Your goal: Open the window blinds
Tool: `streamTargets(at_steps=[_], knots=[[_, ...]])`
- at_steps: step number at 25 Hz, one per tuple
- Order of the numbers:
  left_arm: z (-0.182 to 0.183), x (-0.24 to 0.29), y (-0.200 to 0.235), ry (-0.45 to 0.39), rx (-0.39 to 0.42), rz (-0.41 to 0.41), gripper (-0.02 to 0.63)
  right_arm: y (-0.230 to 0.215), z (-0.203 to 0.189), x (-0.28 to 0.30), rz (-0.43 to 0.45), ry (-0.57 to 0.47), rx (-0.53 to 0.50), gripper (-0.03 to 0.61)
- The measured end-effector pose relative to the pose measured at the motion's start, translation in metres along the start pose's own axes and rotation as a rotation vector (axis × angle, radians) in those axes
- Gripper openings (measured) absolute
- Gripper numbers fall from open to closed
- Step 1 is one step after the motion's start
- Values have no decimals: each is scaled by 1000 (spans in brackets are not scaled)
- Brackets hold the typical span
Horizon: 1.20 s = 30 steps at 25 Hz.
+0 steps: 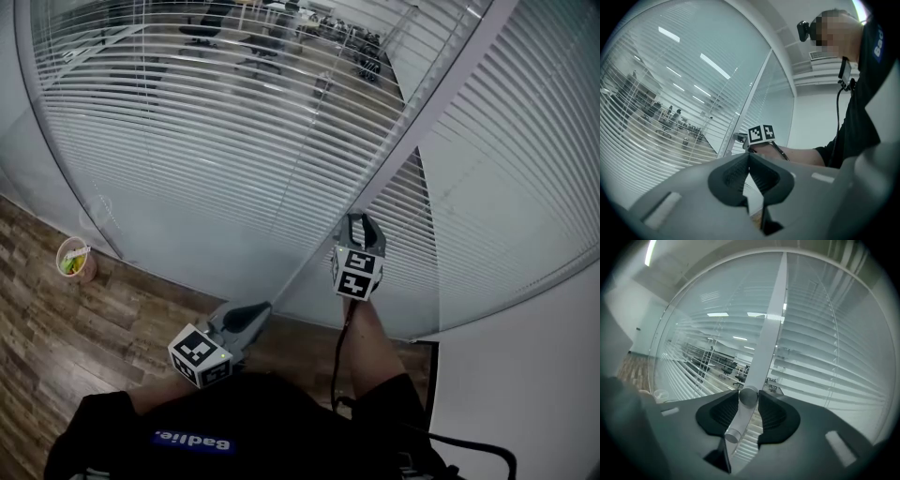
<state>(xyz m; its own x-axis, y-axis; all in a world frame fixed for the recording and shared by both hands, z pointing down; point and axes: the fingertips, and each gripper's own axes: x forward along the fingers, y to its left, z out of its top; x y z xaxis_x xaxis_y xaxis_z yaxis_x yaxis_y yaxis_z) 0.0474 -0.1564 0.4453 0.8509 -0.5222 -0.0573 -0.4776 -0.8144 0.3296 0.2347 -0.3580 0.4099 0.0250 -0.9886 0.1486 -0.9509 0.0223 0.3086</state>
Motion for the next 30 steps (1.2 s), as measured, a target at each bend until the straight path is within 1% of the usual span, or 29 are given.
streamTargets(at_steps=[1,4,10,15,20,21,22,23,24,26,28,30], knots=[[0,0,-1,0,-1,-1,0,1,1,0,-3,2,-15,132],[1,1,-1,-1,-3,-1,0,1,1,0,-3,20,-33,130],[-4,-2,0,1,-9,3,0,-2,-4,1,6,6,44,127],[-1,-3,-2,-2,-6,0,0,-3,-3,2,16,9,82,126],[-4,-5,2,2,-7,9,0,-5,-5,5,14,10,65,130],[-4,-6,2,2,-6,9,0,-5,-5,5,9,7,59,133],[-3,-8,2,2,-4,7,0,-7,-4,2,-3,0,53,152],[-1,-9,1,2,-2,4,0,-11,-1,-1,-23,-10,49,166],[1,-11,0,1,0,-1,0,-15,2,-6,-47,-24,46,166],[7,-15,-1,-3,3,-12,0,-20,7,-19,-84,-48,45,143],[8,-21,1,-2,2,-19,0,-16,10,-30,-91,-63,48,129],[6,-27,2,4,-2,-34,0,-8,11,-43,-97,-76,57,101]])
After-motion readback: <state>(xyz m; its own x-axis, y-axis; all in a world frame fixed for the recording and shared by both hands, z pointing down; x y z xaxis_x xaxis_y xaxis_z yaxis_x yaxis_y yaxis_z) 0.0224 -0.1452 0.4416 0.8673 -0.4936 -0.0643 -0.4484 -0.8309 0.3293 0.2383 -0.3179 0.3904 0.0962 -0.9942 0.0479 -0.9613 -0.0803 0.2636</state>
